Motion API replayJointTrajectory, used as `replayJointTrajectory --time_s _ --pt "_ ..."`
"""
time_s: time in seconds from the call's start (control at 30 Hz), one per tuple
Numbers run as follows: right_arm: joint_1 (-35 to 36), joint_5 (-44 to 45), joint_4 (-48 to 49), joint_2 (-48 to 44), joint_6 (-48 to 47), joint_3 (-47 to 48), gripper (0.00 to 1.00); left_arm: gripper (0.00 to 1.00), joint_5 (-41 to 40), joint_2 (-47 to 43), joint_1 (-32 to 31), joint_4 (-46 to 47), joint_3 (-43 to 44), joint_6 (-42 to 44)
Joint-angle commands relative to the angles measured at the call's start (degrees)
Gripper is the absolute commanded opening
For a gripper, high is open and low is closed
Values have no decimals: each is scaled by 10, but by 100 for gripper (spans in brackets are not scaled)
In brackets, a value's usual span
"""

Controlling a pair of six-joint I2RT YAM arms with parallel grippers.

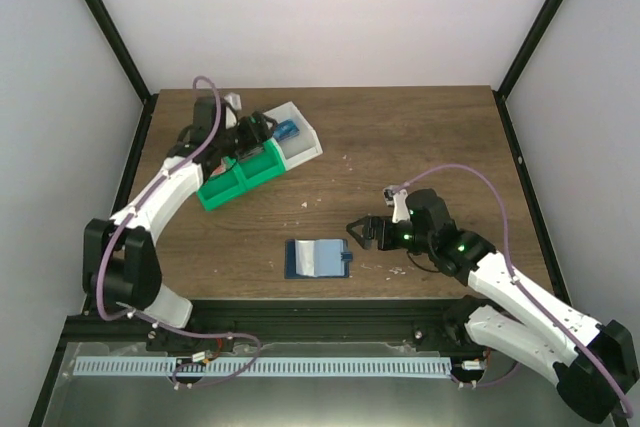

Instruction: Take the credit cards out of the card holder

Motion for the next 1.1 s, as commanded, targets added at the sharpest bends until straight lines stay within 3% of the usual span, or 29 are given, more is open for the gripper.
replayJointTrajectory --time_s 0.0,0.07,0.27,0.53,0.6,0.7,0.73,1.07 --pt "-2 5 -4 3 -18 6 100 88 27 -76 -8 -41 -93 32" --pt "-2 -1 -2 7 -22 0 100 89 31 -109 -15 -47 -132 38" --pt "-2 -19 1 12 -15 -24 98 72 40 -185 -86 -59 -230 47" --pt "-2 26 -7 -31 -8 -28 100 73 53 -377 -131 23 -402 19" --pt "-2 50 -31 -44 -15 -2 100 77 33 -442 -131 -3 -406 28" --pt "-2 102 -73 -64 -15 41 100 98 13 -506 -131 -41 -394 41" --pt "-1 119 -82 -68 -14 53 100 99 13 -524 -131 -46 -389 40" --pt "-1 181 -106 -103 -16 170 100 100 7 -623 -131 -86 -320 41"
